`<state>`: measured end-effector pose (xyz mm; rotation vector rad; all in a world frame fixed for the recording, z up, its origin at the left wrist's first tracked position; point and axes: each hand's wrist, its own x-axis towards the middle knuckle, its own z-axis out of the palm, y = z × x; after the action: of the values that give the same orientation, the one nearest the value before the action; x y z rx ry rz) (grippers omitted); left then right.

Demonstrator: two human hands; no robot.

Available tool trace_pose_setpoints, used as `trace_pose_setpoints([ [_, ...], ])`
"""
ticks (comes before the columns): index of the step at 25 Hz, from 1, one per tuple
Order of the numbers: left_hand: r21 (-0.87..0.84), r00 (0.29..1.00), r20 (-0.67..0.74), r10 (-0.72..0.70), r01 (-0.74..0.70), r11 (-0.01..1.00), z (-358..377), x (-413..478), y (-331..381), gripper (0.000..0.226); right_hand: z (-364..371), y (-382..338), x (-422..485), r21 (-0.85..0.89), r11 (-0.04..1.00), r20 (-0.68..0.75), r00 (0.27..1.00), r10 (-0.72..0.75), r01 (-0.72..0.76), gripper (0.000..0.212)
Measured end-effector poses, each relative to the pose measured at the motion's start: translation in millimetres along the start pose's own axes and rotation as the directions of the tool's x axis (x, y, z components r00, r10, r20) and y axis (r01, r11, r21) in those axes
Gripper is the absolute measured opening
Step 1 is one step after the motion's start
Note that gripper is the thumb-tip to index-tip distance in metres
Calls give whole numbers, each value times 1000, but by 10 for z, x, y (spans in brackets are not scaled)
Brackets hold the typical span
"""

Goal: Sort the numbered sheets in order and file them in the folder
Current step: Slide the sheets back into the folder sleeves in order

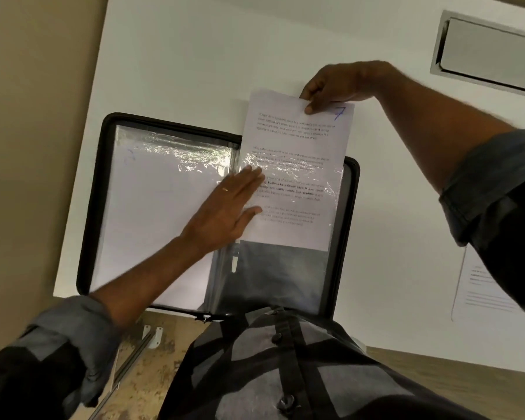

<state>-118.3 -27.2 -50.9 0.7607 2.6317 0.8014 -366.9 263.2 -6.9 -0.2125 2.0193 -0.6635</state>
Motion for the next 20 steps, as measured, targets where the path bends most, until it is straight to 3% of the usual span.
trace_pose_setpoints([
  [5, 124, 997, 39, 64, -68, 990, 285, -263, 121, 70, 316, -13, -41, 154, 984, 213, 976, 53, -87, 19],
  [10, 235, 998, 50, 44, -54, 970, 375, -392, 210, 77, 602, -83, -102, 150, 985, 256, 965, 48, -89, 26],
  [20, 238, 1000, 20, 12, -16, 971, 617, -707, 458, 83, 1084, -240, -241, 75, 987, 353, 930, 105, -140, 29],
])
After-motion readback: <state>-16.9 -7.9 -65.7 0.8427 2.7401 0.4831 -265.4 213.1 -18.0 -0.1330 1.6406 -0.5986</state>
